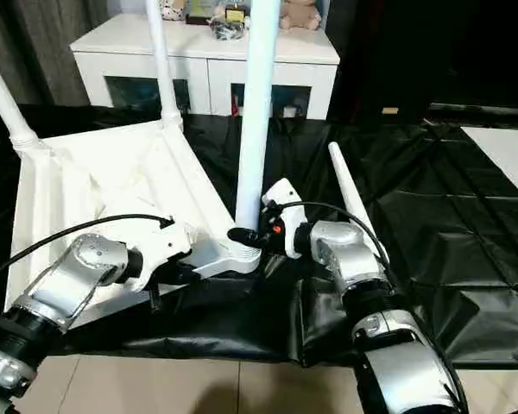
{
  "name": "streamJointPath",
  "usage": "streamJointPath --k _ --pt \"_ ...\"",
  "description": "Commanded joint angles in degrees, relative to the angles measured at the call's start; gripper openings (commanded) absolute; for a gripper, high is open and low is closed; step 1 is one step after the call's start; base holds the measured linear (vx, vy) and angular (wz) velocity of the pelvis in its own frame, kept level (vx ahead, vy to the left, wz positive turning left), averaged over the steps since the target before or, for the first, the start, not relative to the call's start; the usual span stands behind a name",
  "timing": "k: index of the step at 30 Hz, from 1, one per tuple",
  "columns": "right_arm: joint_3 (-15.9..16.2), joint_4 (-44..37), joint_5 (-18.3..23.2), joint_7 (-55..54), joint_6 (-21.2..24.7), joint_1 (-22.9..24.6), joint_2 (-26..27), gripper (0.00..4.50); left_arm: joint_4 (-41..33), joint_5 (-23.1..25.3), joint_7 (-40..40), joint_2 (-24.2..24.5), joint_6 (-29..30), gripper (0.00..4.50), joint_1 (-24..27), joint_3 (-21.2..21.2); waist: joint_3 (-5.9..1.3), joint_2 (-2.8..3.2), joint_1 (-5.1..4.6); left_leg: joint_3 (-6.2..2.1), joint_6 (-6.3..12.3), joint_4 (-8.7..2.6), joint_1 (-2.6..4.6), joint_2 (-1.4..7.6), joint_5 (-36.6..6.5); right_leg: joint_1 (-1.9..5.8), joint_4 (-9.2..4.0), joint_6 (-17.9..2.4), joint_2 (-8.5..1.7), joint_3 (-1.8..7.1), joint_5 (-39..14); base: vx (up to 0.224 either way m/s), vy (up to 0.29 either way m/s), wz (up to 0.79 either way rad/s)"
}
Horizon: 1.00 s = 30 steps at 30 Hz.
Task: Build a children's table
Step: Rotate leg to tighten
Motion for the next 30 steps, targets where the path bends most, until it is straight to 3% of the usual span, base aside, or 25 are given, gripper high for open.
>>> streamJointPath --k 1,2,3,4,5,6,7,9,10,11,12,13,14,15,16,17,18,19,20,21,23,26,30 --pt "-0.44 8.53 -2.6 -9.65 3.84 3.01 2.35 1.88 4.22 -0.36 4.36 -4.66 2.47 0.0 0.17 -1.02 -0.03 0.42 -0.71 -2.24 -1.76 -5.13 0.5 2.53 -30.63 -0.53 -5.83 -7.67 -3.43 2.22 -33.34 0.0 0.0 0.0" --pt "-1.71 9.35 -2.05 -13.02 3.94 2.36 3.14 1.88 5.3 -1.01 6.15 -6.4 3.59 0.0 -0.23 -0.03 0.03 0.65 -1.0 -2.31 -1.93 -5.18 0.51 2.49 -31.44 -0.69 -5.86 -6.94 -3.41 2.19 -34.91 0.0 0.0 0.0" --pt "-4.57 11.43 -0.63 -20.11 4.34 0.82 4.76 1.88 8.21 -2.52 10.9 -10.5 6.15 0.0 -1.7 2.69 0.28 0.29 -1.44 -2.61 -2.46 -4.76 1.52 2.07 -33.88 -1.52 -6.8 -4.41 -3.18 1.5 -40.41 -0.053 0.014 -0.03" --pt "-5.97 12.71 0.08 -24.15 4.28 -0.06 5.6 1.88 10.81 -3.23 14.26 -12.94 6.47 0.0 -3.17 4.39 0.34 0.24 -1.58 -2.94 -2.41 -4.73 1.7 1.96 -34.58 -1.51 -7.14 -3.55 -3.2 1.08 -41.85 -0.053 0.014 -0.03" --pt "-6.15 12.91 0.16 -24.73 4.25 -0.19 5.73 1.88 11.25 -3.29 14.76 -13.29 6.45 0.0 -3.42 4.59 0.46 0.31 -2.38 -3.38 -2.06 -4.77 1.39 1.65 -36.21 -1.28 -7.62 -1.9 -3.09 0.25 -43.86 -0.067 0.026 -0.07" --pt "-8.34 15.35 1.32 -32.01 3.83 -1.92 7.38 1.88 16.87 -3.86 21.16 -17.74 5.78 0.0 -6.71 7.03 0.44 0.83 -2.8 -3.99 -2.03 -4.97 1.51 1.63 -38.35 -0.95 -7.96 -1.35 -3.01 -0.47 -42.93 -0.061 0.051 -0.13" --pt "-8.45 15.47 1.39 -32.42 3.77 -2.03 7.49 1.88 17.17 -3.86 21.46 -17.96 5.68 0.0 -6.9 7.11 0.53 1.01 -3.21 -4.36 -1.92 -5.25 1.24 1.61 -39.57 -0.49 -8.09 -1.11 -2.84 -0.97 -41.63 -0.061 0.051 -0.13" --pt "-10.6 17.77 2.86 -39.92 2.7 -4.19 9.54 1.88 21.96 -3.83 26.62 -22.15 3.82 0.0 -10.28 8.36 0.42 1.93 -3.56 -4.95 -1.71 -5.97 1.43 1.95 -42.93 0.48 -8.05 -1.78 -2.79 -2.01 -35.49 -0.047 0.061 -0.06" --pt "-11.75 19.25 3.36 -44.72 1.78 -5.75 10.92 1.88 24.02 -3.95 28.84 -24.68 3.02 0.0 -12.13 8.97 0.71 2.71 -3.75 -5.13 -1.77 -6.82 1.37 2.22 -45.95 0.96 -7.88 -1.99 -2.41 -2.64 -32.76 -0.045 0.056 -0.03" --pt "-11.74 19.6 3.18 -45.68 1.57 -6.23 11.28 1.88 24.23 -3.96 29.06 -25.25 3.09 0.0 -12.49 9.01 0.8 2.57 -3.84 -4.87 -1.51 -7.77 1.18 2.78 -48.56 1.75 -6.84 -2.73 -1.97 -3.02 -29.05 0.0 0.0 0.0" --pt "-11.87 20.21 2.46 -47.14 1.24 -6.99 11.82 1.88 24.8 -3.53 29.56 -26.05 3.03 0.0 -13.06 9.38 1.08 2.79 -3.39 -4.37 -1.25 -9.88 -0.44 3.58 -50.84 3.37 -4.06 -3.36 -1.6 -2.76 -25.47 -0.065 0.011 0.05" --pt "-12.09 20.52 2.14 -48.16 1.05 -7.4 12.1 1.88 25.09 -3.28 29.78 -26.39 3.02 0.0 -13.3 9.61 0.67 2.85 -2.6 -4.47 -1.05 -10.92 -1.65 4.4 -50.82 4.91 -0.28 -3.97 -2.03 -1.47 -20.83 -0.065 0.011 0.05" --pt "-12.43 21.02 1.75 -49.3 0.91 -8.03 12.5 1.88 25.71 -3.07 30.07 -26.7 2.9 0.0 -13.62 10.01 0.88 1.27 -1.89 -2.92 -0.76 -10.25 -0.17 3.54 -48.08 2.15 -2.1 -4.33 -2.3 0.17 -22.88 -0.06 -0.048 0.12" --pt "-12.63 21.3 1.57 -49.89 0.84 -8.36 12.7 1.88 26.09 -3.03 30.2 -26.8 2.82 0.0 -13.78 10.25 1.48 -0.93 -1.56 -1.94 -0.12 -1.66 5.44 -0.86 -35.78 -4.75 -11.19 -0.59 -4.6 -0.72 -49.13 0.028 -0.104 0.24" --pt "-12.7 21.65 1.34 -50.38 0.9 -8.77 12.88 1.88 26.91 -2.91 30.56 -26.47 2.51 0.0 -13.99 10.33 0.88 -1.26 -1.67 -1.81 1.12 1.41 5.57 -1.91 -26.18 -4.87 -12.0 -0.62 -6.33 -0.15 -54.65 0.028 -0.104 0.24" --pt "-12.72 21.88 1.16 -50.63 0.95 -9.04 12.98 1.88 27.51 -2.8 30.84 -26.22 2.27 0.0 -14.14 10.37 1.47 -0.97 -1.76 -3.76 2.91 -1.45 -0.76 -0.44 -17.54 1.27 -9.9 0.31 -8.0 0.26 -55.11 0.106 -0.053 -0.18" --pt "-12.8 22.34 0.95 -50.94 0.83 -9.4 13.13 1.88 28.93 -2.64 31.36 -25.62 1.5 0.0 -14.57 10.53 0.62 0.21 -0.92 -4.46 1.17 -4.33 -1.59 0.93 -19.73 2.2 -8.48 1.57 -5.61 -1.22 -47.68 0.066 0.013 -0.37" --pt "-12.93 22.68 0.84 -51.19 0.68 -9.64 13.23 1.88 29.95 -2.47 31.72 -25.04 0.88 0.0 -14.87 10.67 0.32 0.25 -1.47 -4.8 0.48 -4.69 -1.15 1.43 -21.79 1.65 -7.9 0.91 -5.08 -1.44 -42.01 0.066 0.013 -0.37" --pt "-12.93 22.91 0.7 -51.28 0.46 -9.76 13.28 1.88 30.56 -2.48 31.95 -24.53 0.5 0.0 -15.06 10.99 0.6 0.59 -1.47 -4.47 0.12 -4.96 0.13 1.53 -26.27 0.72 -8.02 -1.05 -4.27 -1.58 -36.16 0.0 0.0 0.0" --pt "-13.01 23.33 0.62 -51.55 0.12 -9.96 13.32 1.88 31.43 -2.57 32.09 -24.04 0.03 0.0 -15.44 11.55 0.42 0.89 -1.48 -4.25 0.12 -5.1 0.97 1.72 -27.72 0.5 -7.85 -3.59 -4.42 -1.32 -32.18 0.0 0.0 0.0" --pt "-13.33 23.5 0.75 -51.55 -0.13 -10.05 13.41 1.88 31.68 -2.44 32.1 -23.73 -0.14 0.0 -15.56 11.69 0.85 0.77 -1.81 -4.37 0.38 -5.77 -0.09 2.01 -29.27 1.32 -7.46 -4.62 -4.22 -1.53 -30.0 0.0 0.0 0.0" --pt "-14.28 23.67 1.24 -50.72 -1.13 -10.4 13.73 1.88 31.94 -2.15 31.8 -23.18 -0.43 0.0 -15.57 11.89 0.83 0.86 -2.01 -4.41 0.11 -5.87 -0.06 2.02 -30.83 1.4 -7.42 -4.81 -4.62 -1.31 -30.49 0.0 0.0 0.0" --pt "-14.34 23.06 1.37 -44.95 -4.51 -12.02 14.21 1.88 33.48 -2.0 30.77 -22.14 -1.69 0.0 -16.14 11.75 0.99 0.81 -1.88 -4.11 0.37 -5.74 0.42 1.89 -31.12 0.92 -7.81 -4.94 -4.86 -1.11 -32.3 0.0 0.0 0.0"
